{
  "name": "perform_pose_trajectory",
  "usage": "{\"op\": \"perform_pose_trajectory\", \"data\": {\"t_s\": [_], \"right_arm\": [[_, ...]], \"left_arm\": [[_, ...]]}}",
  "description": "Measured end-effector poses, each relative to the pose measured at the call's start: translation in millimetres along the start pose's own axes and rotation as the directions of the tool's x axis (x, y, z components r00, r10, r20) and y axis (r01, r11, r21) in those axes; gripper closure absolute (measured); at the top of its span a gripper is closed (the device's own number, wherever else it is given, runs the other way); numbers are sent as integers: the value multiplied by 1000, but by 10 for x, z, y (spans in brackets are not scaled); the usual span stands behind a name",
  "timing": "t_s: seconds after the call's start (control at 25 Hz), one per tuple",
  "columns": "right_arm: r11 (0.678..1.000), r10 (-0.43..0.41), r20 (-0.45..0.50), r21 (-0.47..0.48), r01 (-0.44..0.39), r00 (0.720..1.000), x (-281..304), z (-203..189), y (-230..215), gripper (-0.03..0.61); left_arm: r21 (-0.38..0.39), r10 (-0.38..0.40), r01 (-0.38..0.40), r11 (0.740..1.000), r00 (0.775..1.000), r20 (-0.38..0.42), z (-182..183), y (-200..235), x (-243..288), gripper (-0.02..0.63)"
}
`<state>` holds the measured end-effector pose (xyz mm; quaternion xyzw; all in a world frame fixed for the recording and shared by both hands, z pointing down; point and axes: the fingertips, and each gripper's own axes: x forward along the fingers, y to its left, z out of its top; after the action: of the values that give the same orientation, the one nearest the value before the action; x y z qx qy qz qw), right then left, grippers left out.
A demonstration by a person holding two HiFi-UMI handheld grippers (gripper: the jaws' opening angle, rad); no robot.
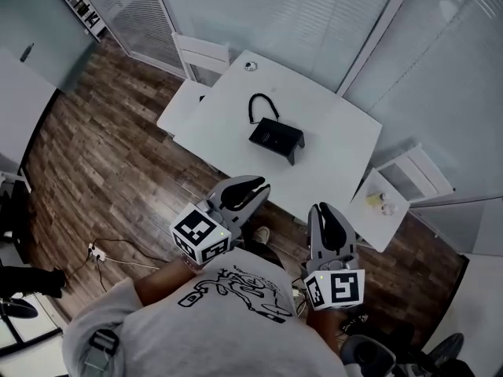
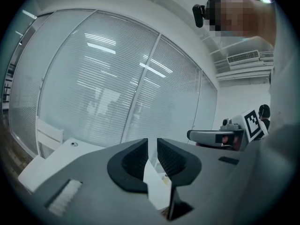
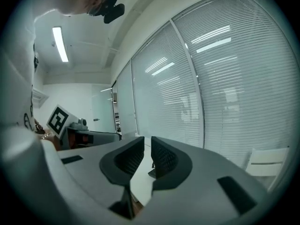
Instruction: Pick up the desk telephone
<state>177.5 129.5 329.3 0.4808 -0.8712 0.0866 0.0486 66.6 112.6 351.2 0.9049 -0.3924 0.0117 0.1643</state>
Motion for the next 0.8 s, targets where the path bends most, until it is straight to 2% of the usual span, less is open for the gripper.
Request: {"op": "perform_pose_trajectory", "data": {"t_s": [0.4, 0.8], "right_arm": [[999, -33, -22, 18, 33, 999, 400, 22, -157, 538], [999, -46, -46, -3, 46, 998, 1602, 153, -130, 538]], "left_arm": [[-17, -33, 33, 999, 999, -8, 123, 378, 278, 554], [-31, -73, 72, 997, 997, -15, 427, 1436, 573, 554]]}}
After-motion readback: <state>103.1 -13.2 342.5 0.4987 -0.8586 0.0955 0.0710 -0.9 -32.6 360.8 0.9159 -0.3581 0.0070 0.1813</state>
